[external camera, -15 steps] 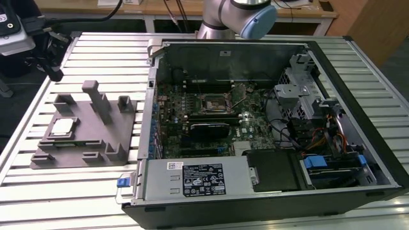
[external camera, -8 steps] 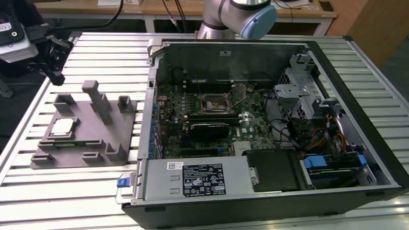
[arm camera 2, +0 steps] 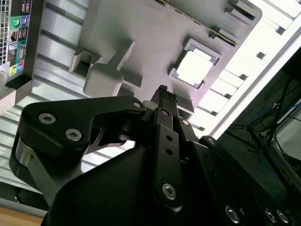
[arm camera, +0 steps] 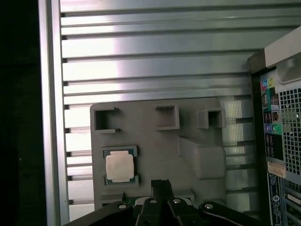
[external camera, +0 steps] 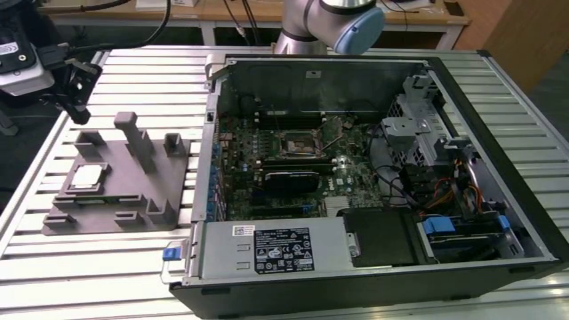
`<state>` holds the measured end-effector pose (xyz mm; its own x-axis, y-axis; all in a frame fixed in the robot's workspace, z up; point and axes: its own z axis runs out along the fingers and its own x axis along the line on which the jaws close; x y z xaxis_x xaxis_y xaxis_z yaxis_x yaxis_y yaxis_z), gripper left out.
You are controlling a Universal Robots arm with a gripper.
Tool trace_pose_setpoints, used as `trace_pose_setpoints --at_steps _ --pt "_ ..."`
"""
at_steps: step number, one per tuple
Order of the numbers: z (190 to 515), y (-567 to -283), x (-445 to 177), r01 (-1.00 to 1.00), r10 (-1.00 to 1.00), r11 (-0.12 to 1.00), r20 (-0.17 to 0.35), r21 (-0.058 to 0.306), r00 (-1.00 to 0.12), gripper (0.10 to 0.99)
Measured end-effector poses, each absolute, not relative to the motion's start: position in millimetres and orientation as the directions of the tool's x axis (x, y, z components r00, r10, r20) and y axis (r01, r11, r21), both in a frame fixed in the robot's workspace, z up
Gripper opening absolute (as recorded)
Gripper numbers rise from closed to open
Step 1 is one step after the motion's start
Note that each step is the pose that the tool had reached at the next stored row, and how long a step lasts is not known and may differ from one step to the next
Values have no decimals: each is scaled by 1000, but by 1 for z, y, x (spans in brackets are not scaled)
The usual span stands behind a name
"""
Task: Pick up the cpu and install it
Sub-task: 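Reach for the cpu, then pick up the cpu and move it towards the insertion slot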
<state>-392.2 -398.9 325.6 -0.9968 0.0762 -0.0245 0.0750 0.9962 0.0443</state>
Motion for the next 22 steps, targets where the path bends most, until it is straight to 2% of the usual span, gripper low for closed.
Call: trace_pose_setpoints --at_steps 22 --pt "316 -399 -397 75 76 996 -25 44 -997 106"
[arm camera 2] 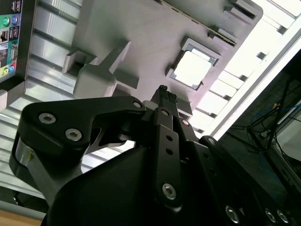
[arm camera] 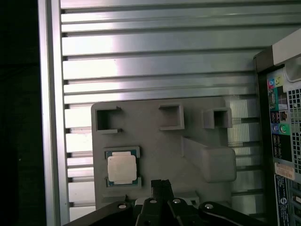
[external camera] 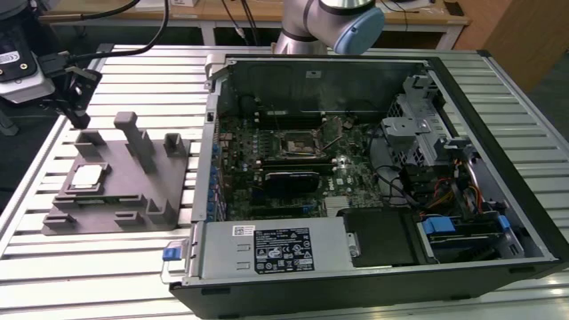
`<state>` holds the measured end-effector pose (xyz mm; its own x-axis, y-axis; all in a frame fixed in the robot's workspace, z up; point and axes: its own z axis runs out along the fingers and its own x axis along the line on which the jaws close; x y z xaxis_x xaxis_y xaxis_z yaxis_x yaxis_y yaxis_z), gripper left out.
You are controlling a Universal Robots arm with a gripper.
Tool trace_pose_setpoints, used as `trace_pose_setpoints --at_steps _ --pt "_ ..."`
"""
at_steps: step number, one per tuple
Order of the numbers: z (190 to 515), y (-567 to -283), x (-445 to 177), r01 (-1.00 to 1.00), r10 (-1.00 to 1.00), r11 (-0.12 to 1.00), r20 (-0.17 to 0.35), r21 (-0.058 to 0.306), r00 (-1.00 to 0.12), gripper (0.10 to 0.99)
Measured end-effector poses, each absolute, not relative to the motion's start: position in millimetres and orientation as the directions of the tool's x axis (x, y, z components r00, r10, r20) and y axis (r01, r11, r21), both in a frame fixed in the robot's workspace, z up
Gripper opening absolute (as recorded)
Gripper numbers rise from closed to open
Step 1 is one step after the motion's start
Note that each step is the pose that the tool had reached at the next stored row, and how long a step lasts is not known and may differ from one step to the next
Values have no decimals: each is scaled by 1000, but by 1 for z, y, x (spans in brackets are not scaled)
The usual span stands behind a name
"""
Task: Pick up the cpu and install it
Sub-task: 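Pick up the cpu and move it towards the insertion slot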
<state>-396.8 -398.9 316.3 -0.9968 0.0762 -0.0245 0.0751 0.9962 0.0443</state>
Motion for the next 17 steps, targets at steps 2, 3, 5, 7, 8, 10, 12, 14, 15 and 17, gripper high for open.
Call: trace_pose_setpoints --at_steps 2,3,5,7,8,10,12,14,15,17 --pt "315 -399 -397 75 76 996 -24 44 -997 106" --pt "315 -399 -398 75 76 996 -24 44 -997 106" --pt "314 -399 -398 75 76 996 -25 44 -997 106" --pt "313 -399 -398 75 76 996 -25 44 -997 106" --pt "313 -399 -398 75 76 996 -25 44 -997 106" --pt "312 -399 -399 75 76 996 -25 44 -997 106" --pt "311 -399 -399 75 76 996 -24 44 -997 106" --pt "311 -399 -400 75 76 996 -25 44 -997 106" --pt "310 -399 -400 75 76 996 -24 44 -997 106" --pt "310 -399 -400 75 76 996 -25 44 -997 106"
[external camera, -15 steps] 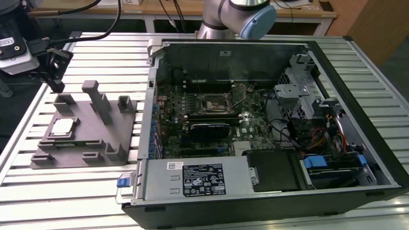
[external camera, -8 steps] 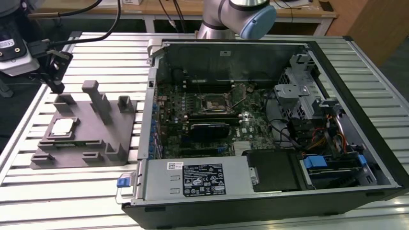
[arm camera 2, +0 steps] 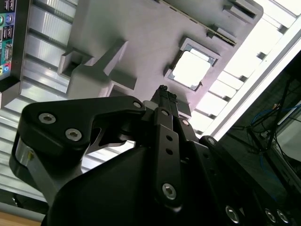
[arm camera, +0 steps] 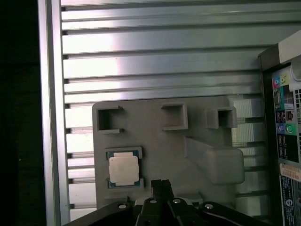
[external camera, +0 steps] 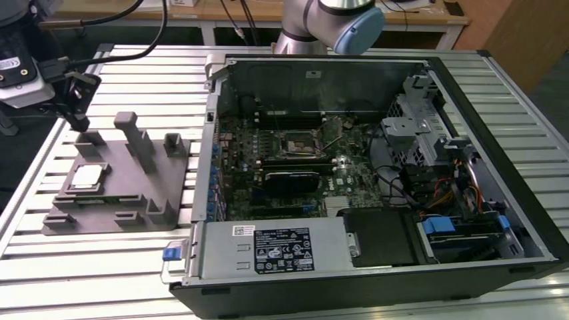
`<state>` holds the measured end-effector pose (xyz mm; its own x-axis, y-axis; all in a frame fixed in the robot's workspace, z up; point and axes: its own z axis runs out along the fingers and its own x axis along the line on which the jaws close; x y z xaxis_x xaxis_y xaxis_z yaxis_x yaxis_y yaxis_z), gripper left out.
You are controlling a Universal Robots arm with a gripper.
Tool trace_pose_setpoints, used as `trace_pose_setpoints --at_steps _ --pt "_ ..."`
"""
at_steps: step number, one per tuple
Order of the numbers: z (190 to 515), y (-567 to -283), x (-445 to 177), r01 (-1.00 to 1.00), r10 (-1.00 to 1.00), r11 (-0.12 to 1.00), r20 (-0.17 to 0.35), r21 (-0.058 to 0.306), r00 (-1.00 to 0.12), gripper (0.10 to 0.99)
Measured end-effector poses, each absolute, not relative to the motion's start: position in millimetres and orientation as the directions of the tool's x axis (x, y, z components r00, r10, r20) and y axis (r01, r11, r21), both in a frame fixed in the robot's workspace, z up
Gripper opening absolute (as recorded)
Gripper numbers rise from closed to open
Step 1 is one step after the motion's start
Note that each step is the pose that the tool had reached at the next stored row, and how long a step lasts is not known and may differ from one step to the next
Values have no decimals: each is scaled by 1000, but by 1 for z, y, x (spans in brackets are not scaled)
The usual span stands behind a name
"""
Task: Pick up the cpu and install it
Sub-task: 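Pick up the cpu and move it towards the insertion slot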
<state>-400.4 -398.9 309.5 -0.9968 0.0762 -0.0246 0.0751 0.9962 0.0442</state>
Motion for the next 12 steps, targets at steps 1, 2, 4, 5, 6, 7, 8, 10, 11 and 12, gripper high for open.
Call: trace_pose_setpoints --at_steps 1,2,4,5,6,7,8,10,11,12 --pt "309 -399 -401 75 76 996 -25 44 -997 106" --pt "309 -399 -401 75 76 996 -24 44 -997 106" --pt "308 -399 -401 75 76 996 -25 44 -997 106" --pt "307 -399 -402 75 76 996 -25 44 -997 106" --pt "307 -399 -402 75 76 996 -25 44 -997 106" --pt "307 -399 -402 75 76 996 -25 44 -997 106" --pt "306 -399 -402 75 76 996 -25 44 -997 106" --pt "306 -399 -403 75 76 996 -25 44 -997 106" --pt "305 -399 -403 75 76 996 -25 44 -997 106" --pt "305 -399 -403 75 76 996 -25 44 -997 106"
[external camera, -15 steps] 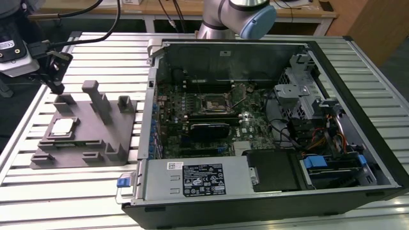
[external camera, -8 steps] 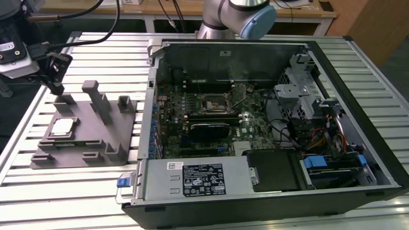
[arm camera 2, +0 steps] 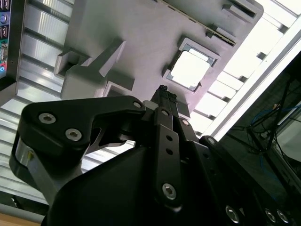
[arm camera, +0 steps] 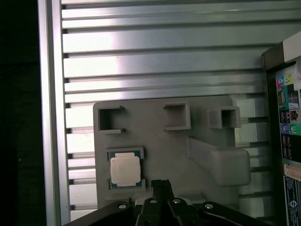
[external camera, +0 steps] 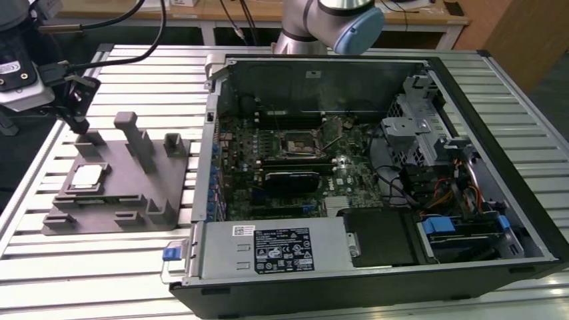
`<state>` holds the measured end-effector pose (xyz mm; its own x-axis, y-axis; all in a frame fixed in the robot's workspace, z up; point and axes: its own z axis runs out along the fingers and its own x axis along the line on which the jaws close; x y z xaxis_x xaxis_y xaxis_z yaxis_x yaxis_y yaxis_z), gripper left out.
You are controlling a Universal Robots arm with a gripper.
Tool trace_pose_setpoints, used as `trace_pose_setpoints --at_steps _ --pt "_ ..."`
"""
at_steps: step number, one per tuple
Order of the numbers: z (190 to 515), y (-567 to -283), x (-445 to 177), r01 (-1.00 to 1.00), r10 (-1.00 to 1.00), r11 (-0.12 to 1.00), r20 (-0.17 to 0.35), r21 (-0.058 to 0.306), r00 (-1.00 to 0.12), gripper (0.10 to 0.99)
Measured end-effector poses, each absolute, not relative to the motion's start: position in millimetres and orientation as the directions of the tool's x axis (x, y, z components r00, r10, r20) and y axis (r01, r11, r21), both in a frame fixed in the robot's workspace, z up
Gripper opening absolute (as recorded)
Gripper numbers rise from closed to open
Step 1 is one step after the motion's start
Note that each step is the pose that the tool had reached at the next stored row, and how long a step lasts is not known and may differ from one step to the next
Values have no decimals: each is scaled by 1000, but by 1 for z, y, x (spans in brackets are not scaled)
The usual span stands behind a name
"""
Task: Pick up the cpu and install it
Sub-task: 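Pick up the cpu and move it towards the insertion slot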
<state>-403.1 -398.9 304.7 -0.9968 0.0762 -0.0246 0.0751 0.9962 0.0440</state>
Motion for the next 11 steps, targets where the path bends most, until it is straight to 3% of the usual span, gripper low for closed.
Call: trace_pose_setpoints --at_steps 11 --pt "300 -399 -406 75 76 996 -25 44 -997 106"
